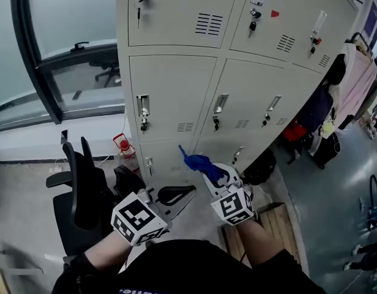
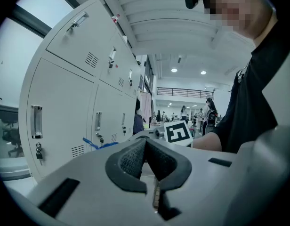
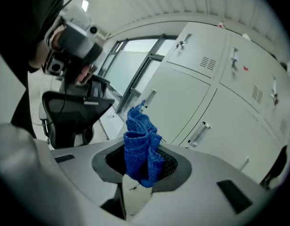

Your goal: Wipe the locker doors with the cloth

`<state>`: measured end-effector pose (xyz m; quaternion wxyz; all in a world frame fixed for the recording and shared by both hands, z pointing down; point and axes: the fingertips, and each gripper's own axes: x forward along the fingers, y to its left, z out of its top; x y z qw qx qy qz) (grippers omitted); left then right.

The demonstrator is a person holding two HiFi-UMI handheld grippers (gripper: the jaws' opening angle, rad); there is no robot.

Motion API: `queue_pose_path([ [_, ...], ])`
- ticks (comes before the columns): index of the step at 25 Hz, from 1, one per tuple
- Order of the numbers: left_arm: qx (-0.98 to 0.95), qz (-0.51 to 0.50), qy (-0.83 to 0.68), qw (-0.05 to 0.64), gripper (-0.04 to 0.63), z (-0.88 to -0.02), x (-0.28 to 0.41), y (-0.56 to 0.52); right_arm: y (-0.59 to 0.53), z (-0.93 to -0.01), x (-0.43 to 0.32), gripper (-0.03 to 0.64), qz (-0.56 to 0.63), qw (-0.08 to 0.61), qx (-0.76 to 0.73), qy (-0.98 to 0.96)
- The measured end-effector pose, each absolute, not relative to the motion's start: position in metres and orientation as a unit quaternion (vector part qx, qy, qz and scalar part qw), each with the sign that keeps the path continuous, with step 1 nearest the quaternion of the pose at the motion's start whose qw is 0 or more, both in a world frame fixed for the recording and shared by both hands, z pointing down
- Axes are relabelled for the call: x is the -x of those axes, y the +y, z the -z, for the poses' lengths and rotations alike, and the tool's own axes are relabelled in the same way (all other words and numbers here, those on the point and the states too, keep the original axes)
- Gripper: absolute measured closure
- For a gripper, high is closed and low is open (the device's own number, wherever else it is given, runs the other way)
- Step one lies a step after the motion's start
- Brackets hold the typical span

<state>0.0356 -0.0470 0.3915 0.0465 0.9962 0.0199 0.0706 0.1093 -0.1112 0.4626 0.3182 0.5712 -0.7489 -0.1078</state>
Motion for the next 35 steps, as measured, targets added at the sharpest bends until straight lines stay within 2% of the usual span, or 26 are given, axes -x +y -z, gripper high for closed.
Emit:
queue_pose_path([
  [7, -0.994, -0.081, -0.039, 0.059, 0.588, -0.395, -0.074, -0.026, -0.075, -0.434, -0.13, 0.515, -0.015, 0.101, -0.525, -0.845],
  [17, -0.988, -0.076, -0.113, 0.074, 0.588, -0.391, -0.133, 0.016, -0.017, -0.388, -0.171, 0.514, -0.08, -0.081, -0.413, -0.904],
  [23, -0.988, -0.087, -0.111, 0.059, 0.588, -0.382, -0.12, 0.027, -0.005, -0.374, -0.158, 0.514, -0.097, -0.114, -0.387, -0.91],
  [35, -0.99, -0.069, -0.108, 0.05, 0.588, -0.367, -0.083, 0.031, 0.005, -0.375, -0.129, 0.514, -0.099, -0.091, -0.399, -0.907],
])
